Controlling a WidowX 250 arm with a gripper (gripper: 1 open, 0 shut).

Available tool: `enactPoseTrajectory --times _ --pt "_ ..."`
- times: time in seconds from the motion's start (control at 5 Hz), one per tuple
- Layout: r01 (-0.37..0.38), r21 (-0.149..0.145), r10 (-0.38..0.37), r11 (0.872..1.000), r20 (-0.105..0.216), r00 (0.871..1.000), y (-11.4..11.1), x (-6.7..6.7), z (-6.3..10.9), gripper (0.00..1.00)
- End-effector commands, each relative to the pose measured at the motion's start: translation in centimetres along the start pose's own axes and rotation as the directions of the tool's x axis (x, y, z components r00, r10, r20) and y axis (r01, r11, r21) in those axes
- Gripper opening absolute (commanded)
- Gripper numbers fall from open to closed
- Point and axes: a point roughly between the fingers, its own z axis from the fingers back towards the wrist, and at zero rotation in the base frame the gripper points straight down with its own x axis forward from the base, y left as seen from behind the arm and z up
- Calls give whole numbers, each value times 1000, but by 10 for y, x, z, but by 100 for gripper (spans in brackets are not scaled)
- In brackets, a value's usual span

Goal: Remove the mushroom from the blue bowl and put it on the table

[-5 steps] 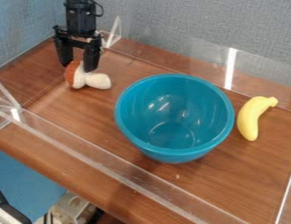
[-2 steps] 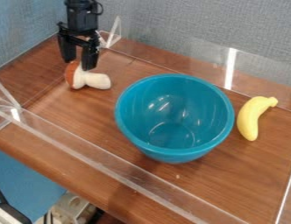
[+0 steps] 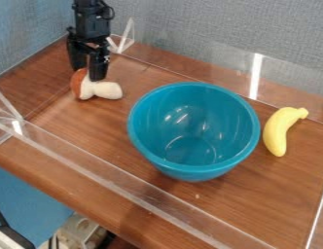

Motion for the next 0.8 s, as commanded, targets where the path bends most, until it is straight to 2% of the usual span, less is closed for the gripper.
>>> enactPoseTrajectory --times 0.0,0.2,0.6 --pt "6 82 -12 997 75 997 7 -14 45 100" --pt "12 91 -19 996 79 997 10 -25 50 100" --pt "-79 83 71 993 87 994 11 -26 55 100"
